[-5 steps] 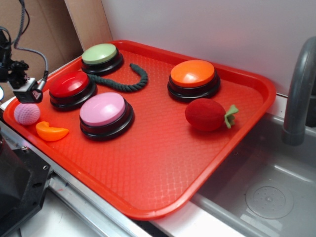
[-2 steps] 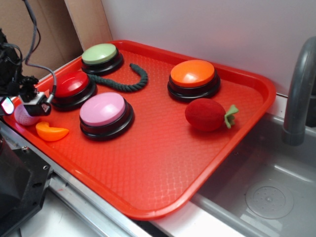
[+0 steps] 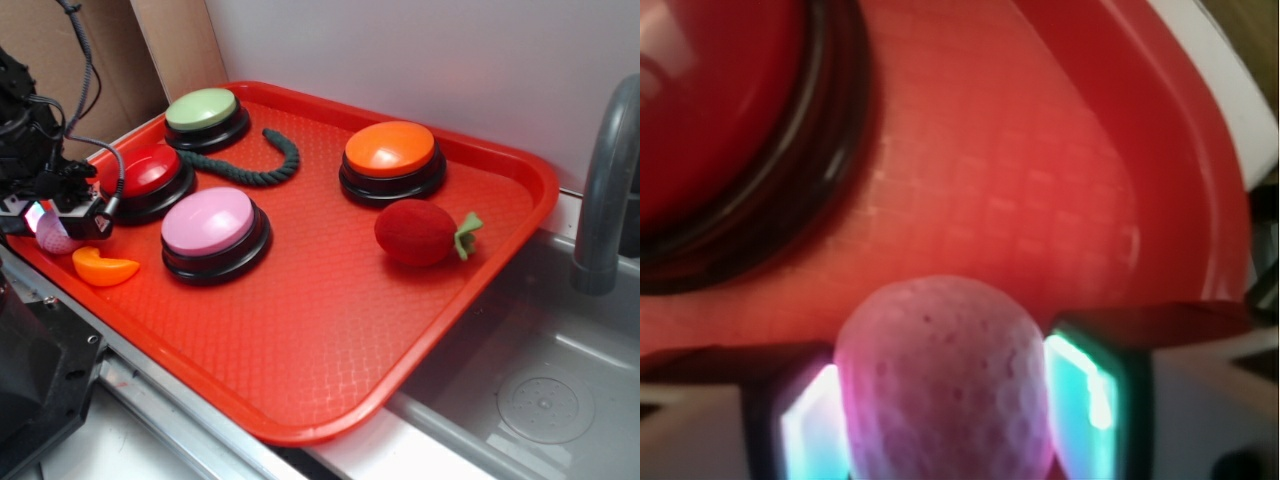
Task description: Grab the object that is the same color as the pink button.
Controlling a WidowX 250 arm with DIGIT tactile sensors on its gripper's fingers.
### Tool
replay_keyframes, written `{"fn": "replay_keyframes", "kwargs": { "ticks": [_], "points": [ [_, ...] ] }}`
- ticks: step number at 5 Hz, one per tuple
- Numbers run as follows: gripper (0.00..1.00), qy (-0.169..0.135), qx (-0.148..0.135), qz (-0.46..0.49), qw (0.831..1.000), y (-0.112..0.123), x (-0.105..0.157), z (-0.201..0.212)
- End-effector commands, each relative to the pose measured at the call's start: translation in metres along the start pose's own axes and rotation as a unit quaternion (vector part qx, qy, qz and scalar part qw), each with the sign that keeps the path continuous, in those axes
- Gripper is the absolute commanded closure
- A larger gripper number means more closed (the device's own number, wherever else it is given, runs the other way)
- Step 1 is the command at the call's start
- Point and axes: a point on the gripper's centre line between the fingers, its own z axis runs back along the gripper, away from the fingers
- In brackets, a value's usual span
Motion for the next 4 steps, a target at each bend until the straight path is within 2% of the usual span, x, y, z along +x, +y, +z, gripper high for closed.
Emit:
{"fn": "replay_keyframes", "kwargs": {
  "ticks": [1,2,4],
  "points": [
    [1.0,-0.018,0.007,-0.006,1.0,-0.006,-0.001,0.019],
    [1.0,-0.026,0.003,-0.023,0.999,-0.018,0.0,0.043],
    [1.0,-0.027,-0.041,-0.113,0.992,-0.067,-0.01,0.095]
  ]
}}
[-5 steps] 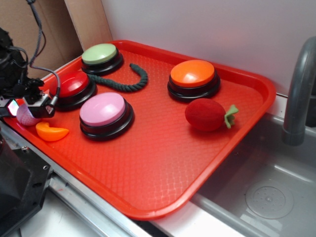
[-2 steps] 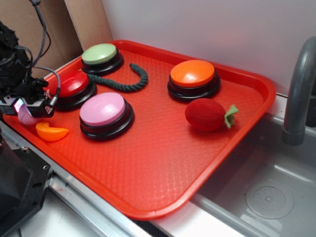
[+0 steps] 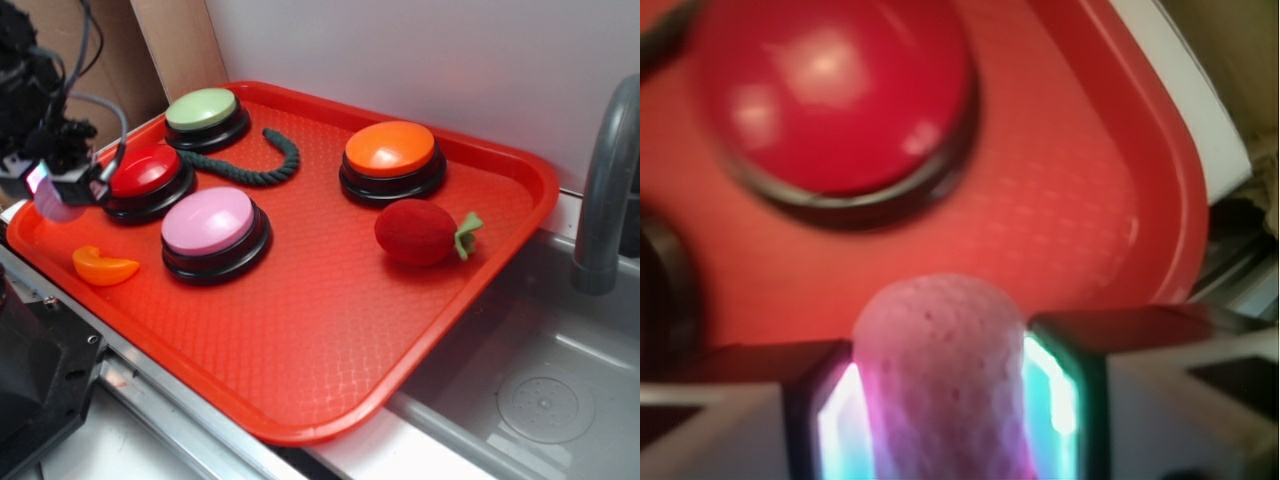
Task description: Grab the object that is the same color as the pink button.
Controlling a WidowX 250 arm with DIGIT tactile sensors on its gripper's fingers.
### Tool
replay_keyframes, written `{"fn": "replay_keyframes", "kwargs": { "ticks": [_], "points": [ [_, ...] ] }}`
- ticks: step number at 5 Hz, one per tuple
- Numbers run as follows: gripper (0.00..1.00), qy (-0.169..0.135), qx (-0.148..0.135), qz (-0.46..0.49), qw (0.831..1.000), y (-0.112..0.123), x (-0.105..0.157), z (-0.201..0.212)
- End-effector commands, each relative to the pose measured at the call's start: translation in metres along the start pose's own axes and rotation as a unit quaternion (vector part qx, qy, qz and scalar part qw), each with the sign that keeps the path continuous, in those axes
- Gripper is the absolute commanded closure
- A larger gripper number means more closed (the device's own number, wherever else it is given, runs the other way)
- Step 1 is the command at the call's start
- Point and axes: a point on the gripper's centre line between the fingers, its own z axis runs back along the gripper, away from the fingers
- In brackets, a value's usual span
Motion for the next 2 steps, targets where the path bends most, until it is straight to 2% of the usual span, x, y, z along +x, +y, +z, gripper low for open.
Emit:
{"fn": "replay_keyframes", "kwargs": {
  "ticks": [1,2],
  "points": [
    [1.0,-0.01,-0.044,-0.088,0.995,-0.058,-0.004,0.048],
    [1.0,-0.004,-0.062,-0.113,0.992,-0.082,-0.012,0.055]
  ]
}}
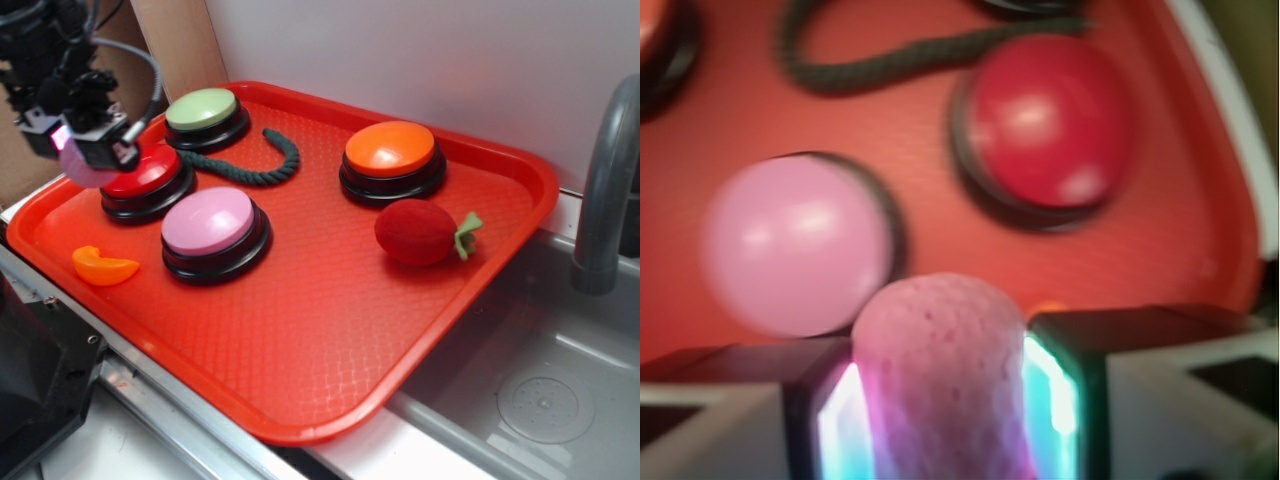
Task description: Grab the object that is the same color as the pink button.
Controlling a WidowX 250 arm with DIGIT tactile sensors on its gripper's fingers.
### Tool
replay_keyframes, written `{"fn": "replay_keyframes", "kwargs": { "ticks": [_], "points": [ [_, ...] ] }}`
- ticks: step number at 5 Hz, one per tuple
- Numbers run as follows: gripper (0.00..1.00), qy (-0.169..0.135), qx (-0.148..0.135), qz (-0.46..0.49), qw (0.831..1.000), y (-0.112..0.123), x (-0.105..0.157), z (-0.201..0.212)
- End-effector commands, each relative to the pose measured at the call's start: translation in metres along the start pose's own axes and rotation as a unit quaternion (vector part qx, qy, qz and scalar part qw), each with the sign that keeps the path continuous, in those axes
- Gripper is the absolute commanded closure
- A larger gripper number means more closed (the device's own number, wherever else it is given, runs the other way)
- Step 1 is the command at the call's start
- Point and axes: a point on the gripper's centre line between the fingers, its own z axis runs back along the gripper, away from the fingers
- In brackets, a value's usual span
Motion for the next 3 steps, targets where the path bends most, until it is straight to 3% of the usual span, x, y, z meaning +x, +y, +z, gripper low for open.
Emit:
{"fn": "replay_keyframes", "kwargs": {
  "ticks": [1,3],
  "points": [
    [1.0,-0.013,-0.028,-0.049,0.998,-0.045,-0.003,0.02],
    [1.0,-0.017,-0.034,-0.042,0.998,-0.061,-0.008,0.022]
  ]
}}
